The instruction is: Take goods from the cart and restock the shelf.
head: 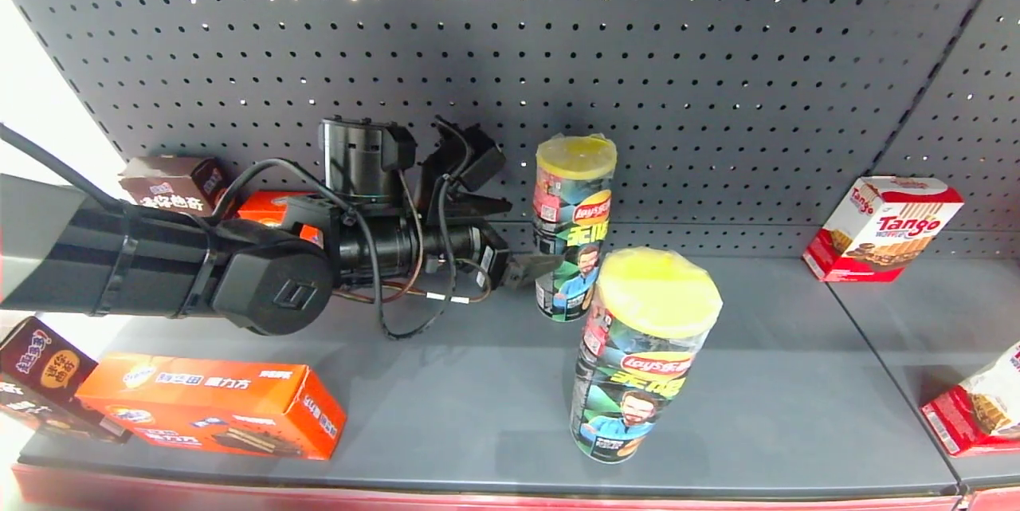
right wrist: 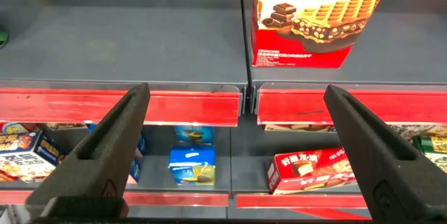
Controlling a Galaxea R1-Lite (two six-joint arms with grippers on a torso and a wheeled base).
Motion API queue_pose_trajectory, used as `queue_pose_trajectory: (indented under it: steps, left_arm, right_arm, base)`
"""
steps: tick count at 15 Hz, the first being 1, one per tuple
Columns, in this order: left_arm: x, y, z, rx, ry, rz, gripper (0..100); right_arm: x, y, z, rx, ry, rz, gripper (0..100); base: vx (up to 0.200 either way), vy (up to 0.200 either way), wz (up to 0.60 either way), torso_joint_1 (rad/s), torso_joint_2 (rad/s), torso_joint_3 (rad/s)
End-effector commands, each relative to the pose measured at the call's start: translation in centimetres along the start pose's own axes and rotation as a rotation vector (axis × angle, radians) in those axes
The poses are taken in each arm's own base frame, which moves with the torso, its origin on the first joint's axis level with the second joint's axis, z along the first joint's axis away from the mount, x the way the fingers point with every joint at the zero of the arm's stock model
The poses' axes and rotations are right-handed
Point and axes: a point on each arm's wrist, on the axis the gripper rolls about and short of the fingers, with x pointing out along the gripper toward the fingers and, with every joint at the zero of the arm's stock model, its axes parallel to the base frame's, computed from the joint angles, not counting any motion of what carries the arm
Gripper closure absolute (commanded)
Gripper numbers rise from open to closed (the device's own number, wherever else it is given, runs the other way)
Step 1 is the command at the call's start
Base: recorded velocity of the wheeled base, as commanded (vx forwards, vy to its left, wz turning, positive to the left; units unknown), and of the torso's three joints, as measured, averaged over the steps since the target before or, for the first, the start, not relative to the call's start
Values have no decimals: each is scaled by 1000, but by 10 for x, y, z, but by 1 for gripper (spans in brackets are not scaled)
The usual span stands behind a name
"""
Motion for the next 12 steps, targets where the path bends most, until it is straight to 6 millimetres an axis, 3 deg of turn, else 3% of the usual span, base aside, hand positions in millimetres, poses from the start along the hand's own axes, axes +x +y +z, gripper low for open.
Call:
queue_pose_trajectory:
  steps: [1, 12]
  left_arm:
    - [1, 3, 1, 3, -2, 25, 0]
    - [-2, 12, -2, 0, 14, 85, 0]
  right_arm:
    - [0, 0, 0, -2, 2, 0, 0]
    - [0, 0, 0, 0, 2, 0, 0]
  base:
    - [0, 0, 0, 0, 0, 0]
    - [0, 0, 0, 0, 0, 0]
